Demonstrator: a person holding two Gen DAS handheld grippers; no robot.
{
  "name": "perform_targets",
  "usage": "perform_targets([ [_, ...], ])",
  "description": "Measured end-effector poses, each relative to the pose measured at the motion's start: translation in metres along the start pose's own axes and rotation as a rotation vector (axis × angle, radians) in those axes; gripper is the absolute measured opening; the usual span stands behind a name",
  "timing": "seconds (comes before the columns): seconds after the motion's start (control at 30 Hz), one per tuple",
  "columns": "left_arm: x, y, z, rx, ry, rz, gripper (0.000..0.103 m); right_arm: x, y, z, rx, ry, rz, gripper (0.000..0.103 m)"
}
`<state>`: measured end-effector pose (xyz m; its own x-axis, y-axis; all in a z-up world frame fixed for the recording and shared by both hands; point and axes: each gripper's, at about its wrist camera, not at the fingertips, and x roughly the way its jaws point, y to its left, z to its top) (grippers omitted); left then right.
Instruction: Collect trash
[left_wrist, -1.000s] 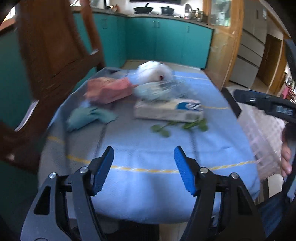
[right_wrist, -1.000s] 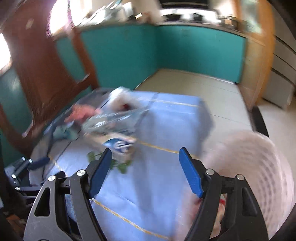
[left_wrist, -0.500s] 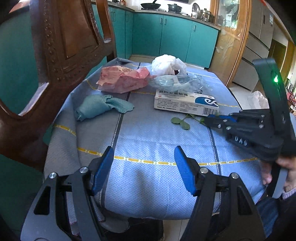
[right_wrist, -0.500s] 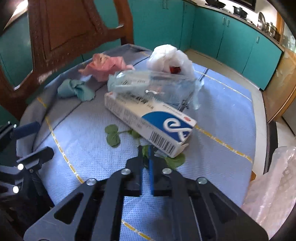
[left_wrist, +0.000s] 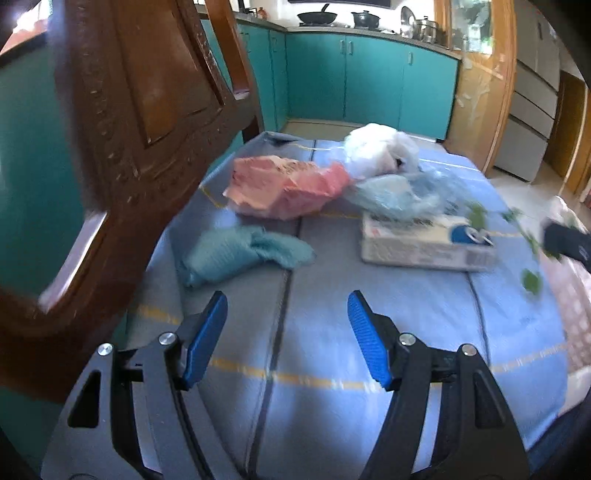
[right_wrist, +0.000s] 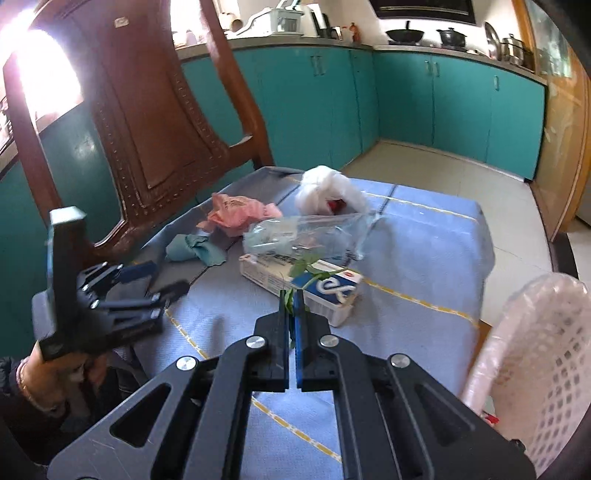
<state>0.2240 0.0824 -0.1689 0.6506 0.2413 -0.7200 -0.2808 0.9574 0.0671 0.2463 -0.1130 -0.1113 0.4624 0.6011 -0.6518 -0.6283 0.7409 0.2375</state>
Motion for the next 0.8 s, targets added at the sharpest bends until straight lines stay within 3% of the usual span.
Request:
perform_targets([
  [0.17, 0.026, -0.005, 0.024, 0.068, -0.010, 0.086, 0.068, 0.001, -0.004, -0.007, 0.007, 0.025, -0.005, 0.003],
  [0.33, 0.057, -0.011, 0.036, 0.156, 0.056, 0.130, 0.068, 0.000, -0.005, -0.009, 0.007, 0.029, -0.003, 0.003],
  [0.4, 0.063, -0.011, 0.036, 0.171, 0.072, 0.126, 0.058, -0.001, -0.005, -0.009, 0.009, 0.028, -0.004, 0.003],
  [0.47, 0.065, -0.009, 0.034, 0.180, 0.062, 0.158, 0.031, 0.000, -0.005, -0.009, 0.010, 0.029, -0.008, 0.003],
  [0.5, 0.065, -0.008, 0.033, 0.181, 0.056, 0.163, 0.022, 0.001, -0.005, -0.009, 0.011, 0.029, -0.010, 0.003],
  [0.57, 0.059, -0.002, 0.033, 0.153, 0.042, 0.132, 0.004, 0.001, -0.005, -0.009, 0.009, 0.029, -0.012, 0.003],
  [0.67, 0.039, 0.003, 0.031, 0.103, 0.034, 0.058, 0.003, 0.001, -0.003, -0.009, 0.007, 0.027, -0.014, 0.003],
  [0.8, -0.001, -0.002, 0.020, 0.028, 0.039, -0.166, 0.003, -0.004, -0.005, -0.009, 0.017, 0.014, -0.012, 0.003],
])
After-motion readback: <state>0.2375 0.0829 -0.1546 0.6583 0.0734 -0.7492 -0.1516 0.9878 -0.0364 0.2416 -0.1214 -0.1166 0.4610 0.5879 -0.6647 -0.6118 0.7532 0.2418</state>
